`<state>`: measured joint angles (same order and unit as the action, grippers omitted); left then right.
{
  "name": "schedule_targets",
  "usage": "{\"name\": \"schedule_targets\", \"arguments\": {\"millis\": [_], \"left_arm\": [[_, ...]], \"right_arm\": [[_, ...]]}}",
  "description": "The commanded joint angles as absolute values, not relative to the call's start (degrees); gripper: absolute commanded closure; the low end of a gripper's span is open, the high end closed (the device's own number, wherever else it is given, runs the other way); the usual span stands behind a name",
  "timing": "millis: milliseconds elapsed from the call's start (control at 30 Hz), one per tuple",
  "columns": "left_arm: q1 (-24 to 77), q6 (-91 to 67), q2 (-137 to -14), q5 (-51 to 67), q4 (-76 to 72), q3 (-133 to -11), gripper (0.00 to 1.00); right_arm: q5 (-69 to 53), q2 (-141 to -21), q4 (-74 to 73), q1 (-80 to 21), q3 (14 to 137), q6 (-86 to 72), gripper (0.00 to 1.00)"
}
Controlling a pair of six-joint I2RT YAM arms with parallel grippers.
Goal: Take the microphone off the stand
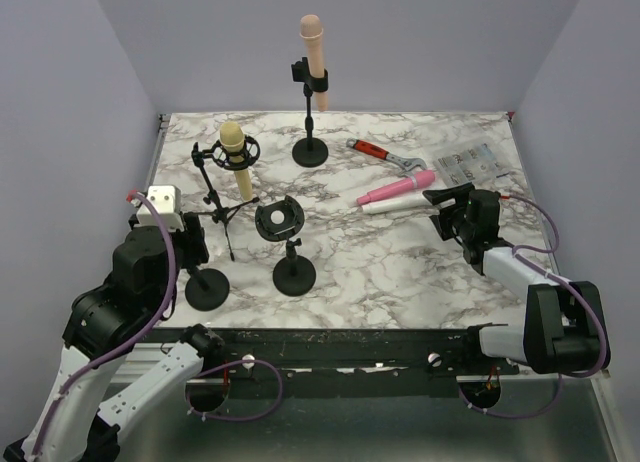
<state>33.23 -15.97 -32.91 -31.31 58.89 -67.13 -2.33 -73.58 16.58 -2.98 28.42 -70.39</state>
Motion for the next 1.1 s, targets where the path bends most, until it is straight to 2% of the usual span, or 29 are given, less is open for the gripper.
{"name": "schedule_targets", "arguments": {"millis": [0, 567, 1067], "left_arm": [[33.3, -22.1, -32.0, -35.3, 60.7, -64.3, 0.46], [33.3, -48.7, -32.8, -28.6, 72.8, -57.0, 0.48], [33.4, -69.4, -33.4, -29.6, 84.4, -52.4, 0.49]], "right_arm": [[-2.7, -73.3, 15.0, -2.7, 28.7, -68.8, 0.2], [-3.7, -74.5, 15.7, -2.7, 28.4, -68.7, 0.2], [-3.9, -74.5, 16.3, -2.8, 28.1, -68.3, 0.2]]}}
